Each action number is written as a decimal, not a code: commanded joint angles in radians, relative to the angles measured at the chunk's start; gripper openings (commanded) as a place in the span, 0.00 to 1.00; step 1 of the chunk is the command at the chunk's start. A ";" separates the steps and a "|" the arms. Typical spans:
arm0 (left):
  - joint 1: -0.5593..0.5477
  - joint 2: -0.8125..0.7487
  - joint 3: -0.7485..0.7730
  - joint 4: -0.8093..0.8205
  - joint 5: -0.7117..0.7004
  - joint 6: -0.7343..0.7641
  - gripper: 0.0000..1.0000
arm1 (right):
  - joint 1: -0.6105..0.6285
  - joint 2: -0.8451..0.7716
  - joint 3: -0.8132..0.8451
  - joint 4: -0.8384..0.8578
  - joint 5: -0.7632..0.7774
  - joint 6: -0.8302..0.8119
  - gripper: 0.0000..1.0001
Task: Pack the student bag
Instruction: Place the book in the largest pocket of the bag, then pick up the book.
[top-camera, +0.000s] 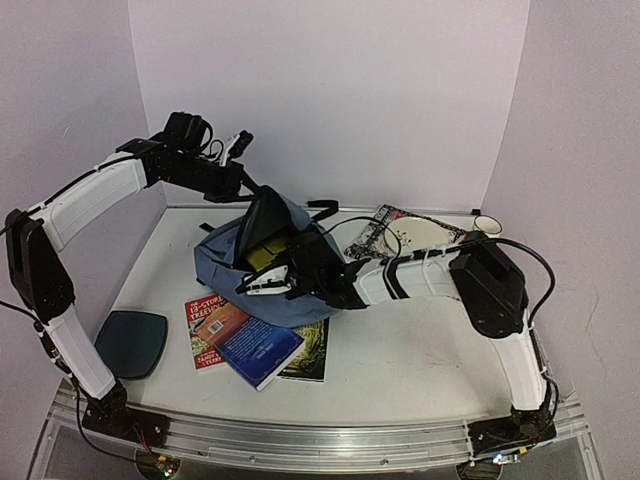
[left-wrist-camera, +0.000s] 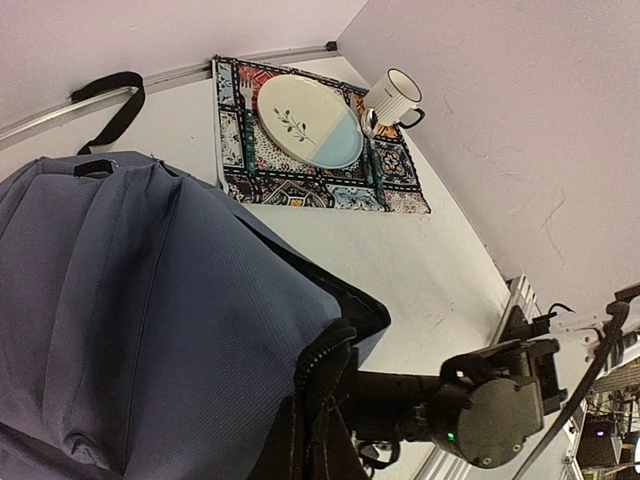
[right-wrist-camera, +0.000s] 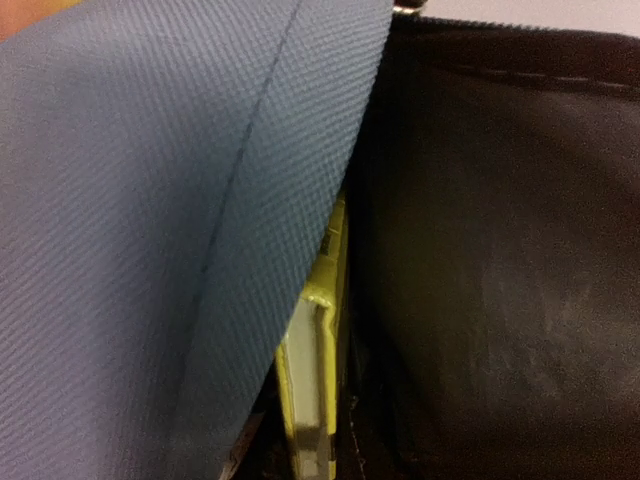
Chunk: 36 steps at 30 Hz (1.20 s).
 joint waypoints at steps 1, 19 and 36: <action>0.004 -0.072 0.057 0.035 0.058 -0.008 0.00 | -0.026 0.105 0.118 0.014 -0.061 -0.016 0.03; 0.006 -0.046 0.069 0.012 -0.105 0.023 0.00 | -0.004 -0.189 -0.019 -0.247 -0.062 0.247 0.74; 0.009 0.099 0.044 0.045 -0.478 0.046 0.00 | 0.018 -0.527 -0.164 -0.516 -0.223 1.064 0.86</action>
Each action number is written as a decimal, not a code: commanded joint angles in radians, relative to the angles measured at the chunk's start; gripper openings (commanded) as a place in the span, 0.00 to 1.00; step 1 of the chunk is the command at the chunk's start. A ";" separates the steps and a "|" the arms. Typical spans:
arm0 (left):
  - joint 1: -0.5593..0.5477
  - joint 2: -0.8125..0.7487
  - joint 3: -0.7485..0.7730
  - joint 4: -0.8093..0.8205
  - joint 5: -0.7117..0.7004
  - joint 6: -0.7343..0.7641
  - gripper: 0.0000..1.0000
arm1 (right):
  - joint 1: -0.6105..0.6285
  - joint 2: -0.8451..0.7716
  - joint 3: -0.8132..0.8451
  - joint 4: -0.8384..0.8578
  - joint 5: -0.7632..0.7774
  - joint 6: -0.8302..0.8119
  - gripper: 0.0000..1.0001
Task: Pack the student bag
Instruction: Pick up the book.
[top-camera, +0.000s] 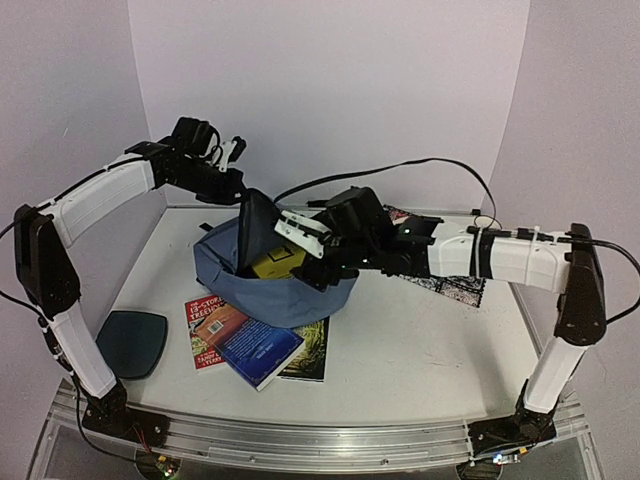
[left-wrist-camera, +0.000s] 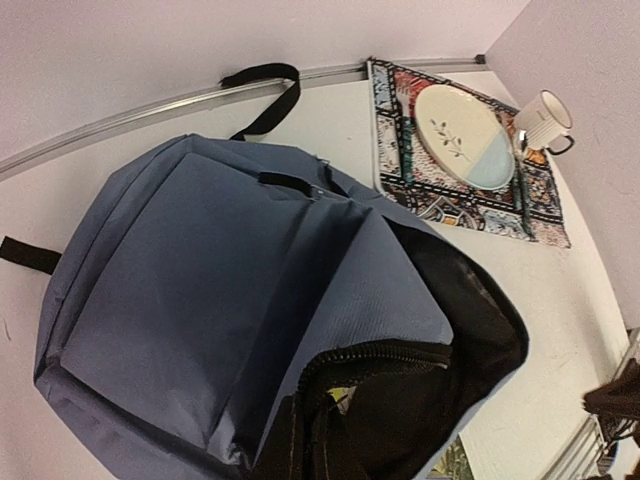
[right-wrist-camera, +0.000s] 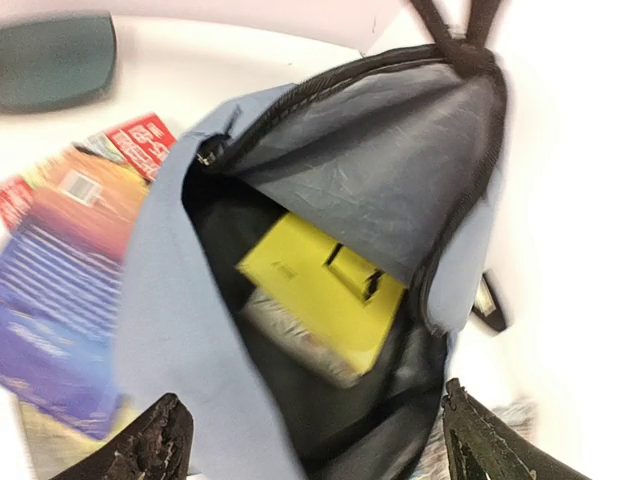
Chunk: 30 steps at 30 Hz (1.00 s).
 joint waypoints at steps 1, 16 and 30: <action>0.009 0.069 0.034 0.065 -0.155 0.012 0.00 | 0.012 -0.091 -0.072 -0.059 -0.094 0.333 0.86; 0.023 0.118 -0.001 0.159 -0.109 -0.038 0.00 | 0.336 0.038 -0.192 -0.039 0.089 0.005 0.85; 0.023 0.042 -0.051 0.153 0.039 -0.067 0.00 | 0.450 0.260 -0.205 0.224 0.282 -0.306 0.78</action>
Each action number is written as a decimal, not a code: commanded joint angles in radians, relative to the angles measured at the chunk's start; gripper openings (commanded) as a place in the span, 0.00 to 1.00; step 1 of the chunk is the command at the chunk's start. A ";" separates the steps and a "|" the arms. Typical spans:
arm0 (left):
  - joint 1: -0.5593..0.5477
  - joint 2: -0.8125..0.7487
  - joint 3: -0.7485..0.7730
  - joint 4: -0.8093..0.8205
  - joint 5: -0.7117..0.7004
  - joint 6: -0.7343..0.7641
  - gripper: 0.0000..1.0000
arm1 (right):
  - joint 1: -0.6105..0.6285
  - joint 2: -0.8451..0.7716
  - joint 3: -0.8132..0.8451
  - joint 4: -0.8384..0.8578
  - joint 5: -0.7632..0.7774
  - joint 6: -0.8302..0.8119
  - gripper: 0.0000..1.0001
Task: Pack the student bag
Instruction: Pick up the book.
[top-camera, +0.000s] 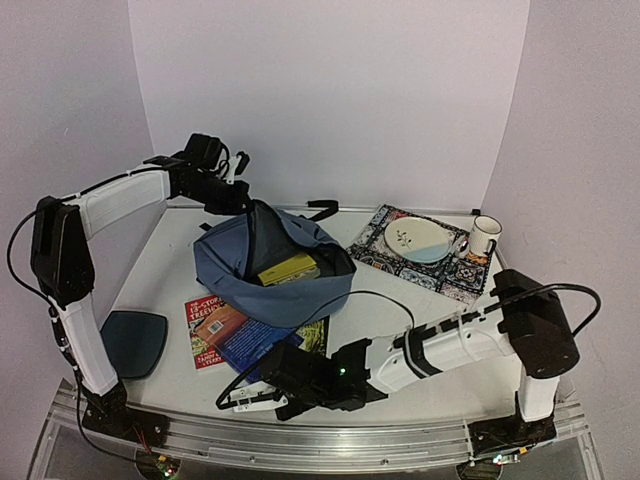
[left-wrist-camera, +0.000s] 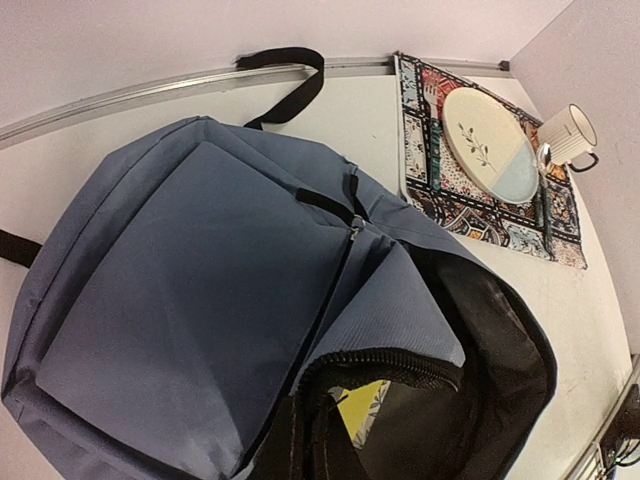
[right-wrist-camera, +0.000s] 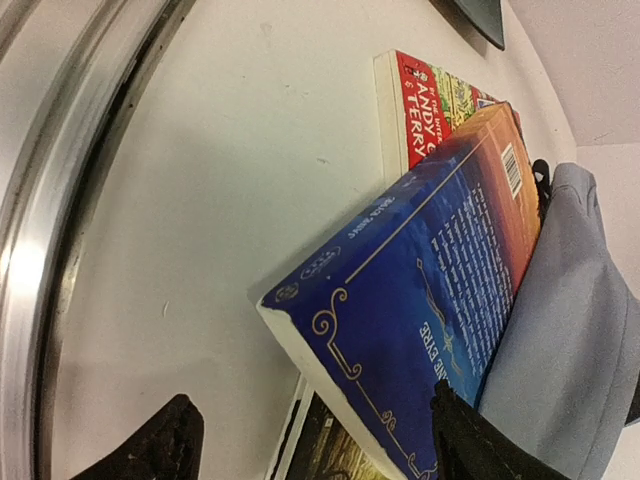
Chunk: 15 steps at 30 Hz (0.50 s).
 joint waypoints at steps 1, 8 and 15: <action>0.001 -0.065 -0.008 0.031 0.057 -0.015 0.00 | 0.018 0.062 -0.015 0.156 0.104 -0.115 0.77; 0.001 -0.068 -0.007 0.026 0.094 -0.021 0.00 | 0.025 0.168 -0.009 0.305 0.176 -0.225 0.72; 0.001 -0.068 0.002 0.018 0.100 -0.013 0.00 | 0.026 0.277 -0.017 0.491 0.263 -0.368 0.63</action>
